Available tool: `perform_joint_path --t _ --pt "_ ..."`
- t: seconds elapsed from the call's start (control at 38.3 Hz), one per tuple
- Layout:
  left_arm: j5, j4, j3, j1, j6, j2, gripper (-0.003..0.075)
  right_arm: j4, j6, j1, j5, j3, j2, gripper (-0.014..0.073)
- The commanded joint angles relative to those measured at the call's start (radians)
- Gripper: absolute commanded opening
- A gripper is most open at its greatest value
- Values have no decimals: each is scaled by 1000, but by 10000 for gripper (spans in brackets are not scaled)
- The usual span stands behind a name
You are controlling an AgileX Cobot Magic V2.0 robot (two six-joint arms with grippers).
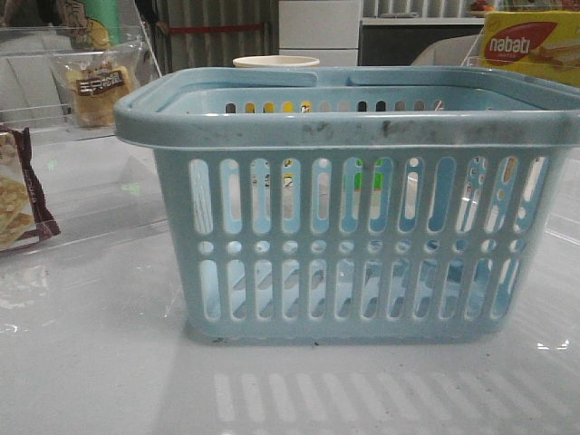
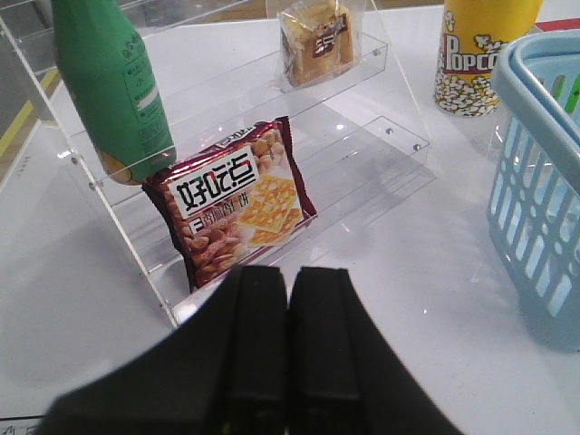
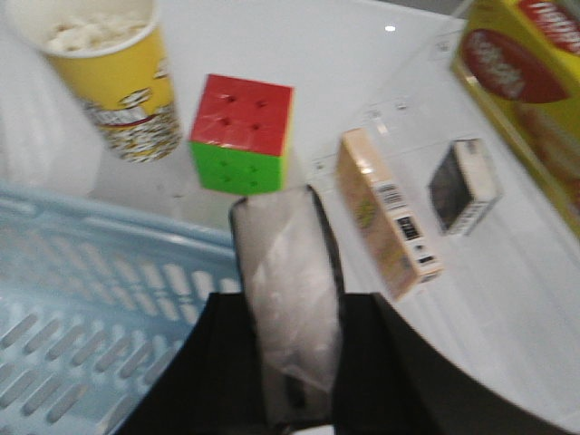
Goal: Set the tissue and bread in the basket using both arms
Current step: 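Lift the box with the right gripper and carry it over the basket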
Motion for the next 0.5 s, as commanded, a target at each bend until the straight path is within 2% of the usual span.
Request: perform_joint_path --t 0.0,0.16,0.31,0.39,0.47 --pt "-79 -12 -27 -1 -4 16 90 12 -7 80 -57 27 -40 176" --pt "-79 -12 -27 -1 -4 16 90 39 -7 182 -104 116 -8 176" --pt "-79 -12 -27 -1 -4 16 90 83 -7 222 -152 172 43 190" --pt "-79 -12 -27 -1 -4 16 90 104 -7 223 -150 173 76 249" --pt "-79 -12 -27 -1 -4 16 90 108 -7 223 -158 173 109 372"
